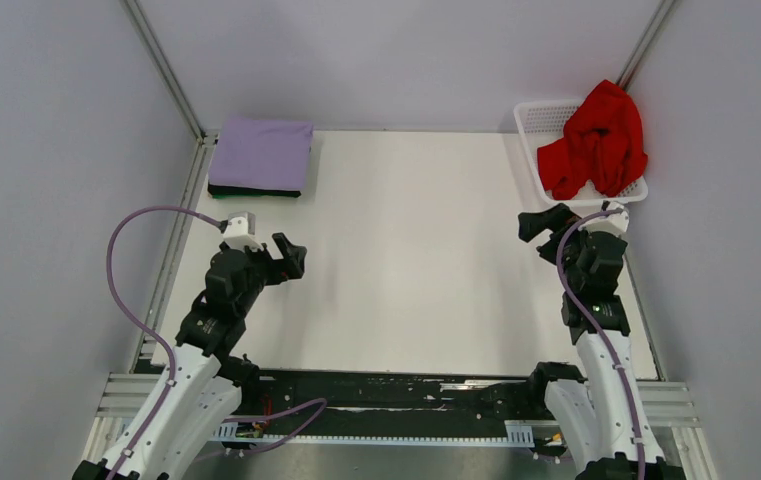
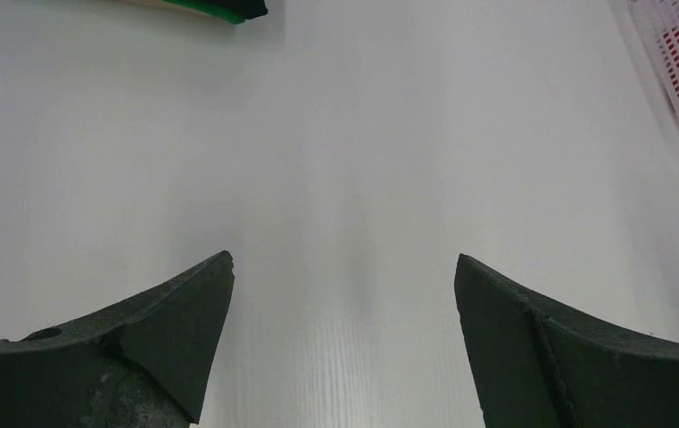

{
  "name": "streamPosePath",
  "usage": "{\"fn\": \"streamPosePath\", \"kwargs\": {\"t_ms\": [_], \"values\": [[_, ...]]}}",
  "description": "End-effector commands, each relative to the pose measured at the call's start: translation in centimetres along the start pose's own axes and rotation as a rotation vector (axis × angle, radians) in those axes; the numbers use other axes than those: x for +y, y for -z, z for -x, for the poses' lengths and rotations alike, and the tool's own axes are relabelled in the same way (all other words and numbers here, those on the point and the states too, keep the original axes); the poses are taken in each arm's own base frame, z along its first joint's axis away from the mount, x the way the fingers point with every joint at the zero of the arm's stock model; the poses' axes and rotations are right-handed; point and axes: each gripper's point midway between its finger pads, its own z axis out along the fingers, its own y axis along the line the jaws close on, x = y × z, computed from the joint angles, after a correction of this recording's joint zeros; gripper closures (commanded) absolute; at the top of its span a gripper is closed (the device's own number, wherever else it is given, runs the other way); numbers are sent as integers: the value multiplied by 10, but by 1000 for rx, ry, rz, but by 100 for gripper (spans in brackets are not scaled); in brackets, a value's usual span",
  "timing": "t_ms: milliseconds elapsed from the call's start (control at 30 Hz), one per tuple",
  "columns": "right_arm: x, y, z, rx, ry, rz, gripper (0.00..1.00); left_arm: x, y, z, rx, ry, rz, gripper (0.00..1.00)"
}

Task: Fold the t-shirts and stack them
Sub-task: Grab crumpled tshirt from bin with the right arm

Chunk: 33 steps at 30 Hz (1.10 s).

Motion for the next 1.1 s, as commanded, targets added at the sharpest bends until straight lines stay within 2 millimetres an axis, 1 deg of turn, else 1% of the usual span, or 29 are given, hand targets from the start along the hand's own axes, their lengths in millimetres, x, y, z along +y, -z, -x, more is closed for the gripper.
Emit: {"fn": "streamPosePath", "kwargs": {"t_ms": [0,133,200,300,367,433,467,500,533,567,633,767,833,933,967,1000,1067], "values": [[14,-5,13,9,-8,27,0,-8,4,22,-56,-2,-18,0],[15,-18,17,35,47,21,0,-7,4,23,-58,-3,-14,0],[12,-29,27,31,63,-21,0,-8,3,23,-56,-4,-15,0],[0,-53,45,26,63,-131,0,-9,2,22,-58,-1,-24,0],[-8,-69,54,71,36,-202,0,-10,-1,22,-61,0,-32,0],[-17,-90,63,116,29,-256,0,-9,-4,21,-60,-2,-26,0],[-28,-106,60,152,27,-291,0,-9,-6,20,-53,-4,-21,0],[-37,-118,68,147,35,-325,0,-7,-7,20,-52,-6,-12,0],[-50,-131,75,138,47,-377,0,-7,-8,19,-46,-8,-6,0],[-58,-144,91,110,60,-412,0,-6,-9,20,-46,-9,-1,0],[-87,-170,103,96,89,-506,0,-5,-11,19,-42,-8,5,0],[-132,-223,123,52,139,-640,0,-8,-16,20,-53,-4,-8,0],[-151,-251,128,34,149,-674,0,-7,-18,22,-64,-4,-2,0],[-173,-297,134,9,146,-661,0,-7,-21,28,-89,-3,3,0],[-181,-311,136,-3,142,-657,0,-6,-23,26,-87,-3,5,0],[-189,-323,138,-22,140,-658,0,-7,-25,28,-97,-2,1,0],[-204,-343,145,-78,146,-666,0,-6,-28,26,-89,-6,5,0]]}}
